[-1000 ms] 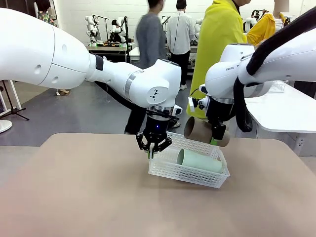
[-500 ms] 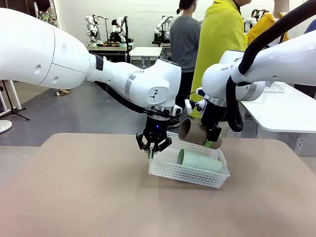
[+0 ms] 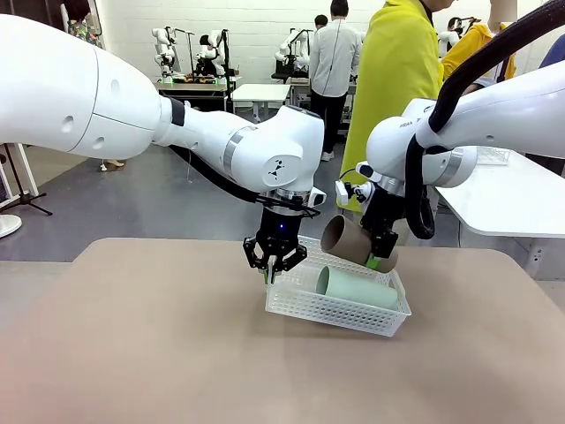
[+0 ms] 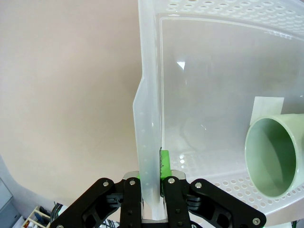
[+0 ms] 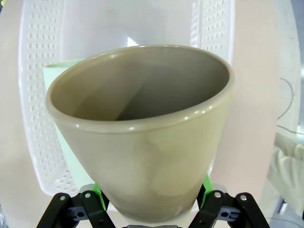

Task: Clean and organize the cups into the basket.
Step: Pick up the Reusable plastic cup from the right side of the table and stack it inside the Organizing basket in the center of the table.

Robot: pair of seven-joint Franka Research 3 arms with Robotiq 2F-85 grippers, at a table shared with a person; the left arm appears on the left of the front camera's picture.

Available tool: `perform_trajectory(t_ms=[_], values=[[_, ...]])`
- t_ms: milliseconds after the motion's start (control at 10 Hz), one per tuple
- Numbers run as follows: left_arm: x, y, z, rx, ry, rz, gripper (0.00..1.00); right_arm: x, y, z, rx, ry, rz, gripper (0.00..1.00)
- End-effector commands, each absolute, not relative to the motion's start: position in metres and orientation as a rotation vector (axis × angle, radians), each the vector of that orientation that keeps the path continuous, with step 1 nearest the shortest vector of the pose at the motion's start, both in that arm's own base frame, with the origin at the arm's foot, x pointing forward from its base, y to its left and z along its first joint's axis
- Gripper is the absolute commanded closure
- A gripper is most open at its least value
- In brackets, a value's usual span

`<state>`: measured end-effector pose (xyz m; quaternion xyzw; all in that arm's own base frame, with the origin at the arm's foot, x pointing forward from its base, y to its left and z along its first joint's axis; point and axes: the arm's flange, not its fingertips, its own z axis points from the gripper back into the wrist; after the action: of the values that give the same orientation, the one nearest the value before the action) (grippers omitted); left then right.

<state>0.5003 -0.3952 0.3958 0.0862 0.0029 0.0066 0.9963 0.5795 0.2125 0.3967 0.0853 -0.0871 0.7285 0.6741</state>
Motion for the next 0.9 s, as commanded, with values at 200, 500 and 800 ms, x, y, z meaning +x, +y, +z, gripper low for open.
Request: perform_trajectory(t_ms=[200, 500, 800], values=[[0.498, -0.392, 0.395, 0.159, 0.001, 0.010, 1.00, 0.590, 0.214, 0.376, 0.246, -0.221, 1.644, 0.17], [0.498, -0.392, 0.395, 0.159, 0.001, 0.010, 1.00, 0.595, 0.215, 0.365, 0.258, -0.198, 1.641, 0.17], [0.498, -0.392, 0.395, 0.159, 0.001, 0.010, 1.00, 0.594, 0.215, 0.366, 0.264, -0.203, 1.648, 0.00]])
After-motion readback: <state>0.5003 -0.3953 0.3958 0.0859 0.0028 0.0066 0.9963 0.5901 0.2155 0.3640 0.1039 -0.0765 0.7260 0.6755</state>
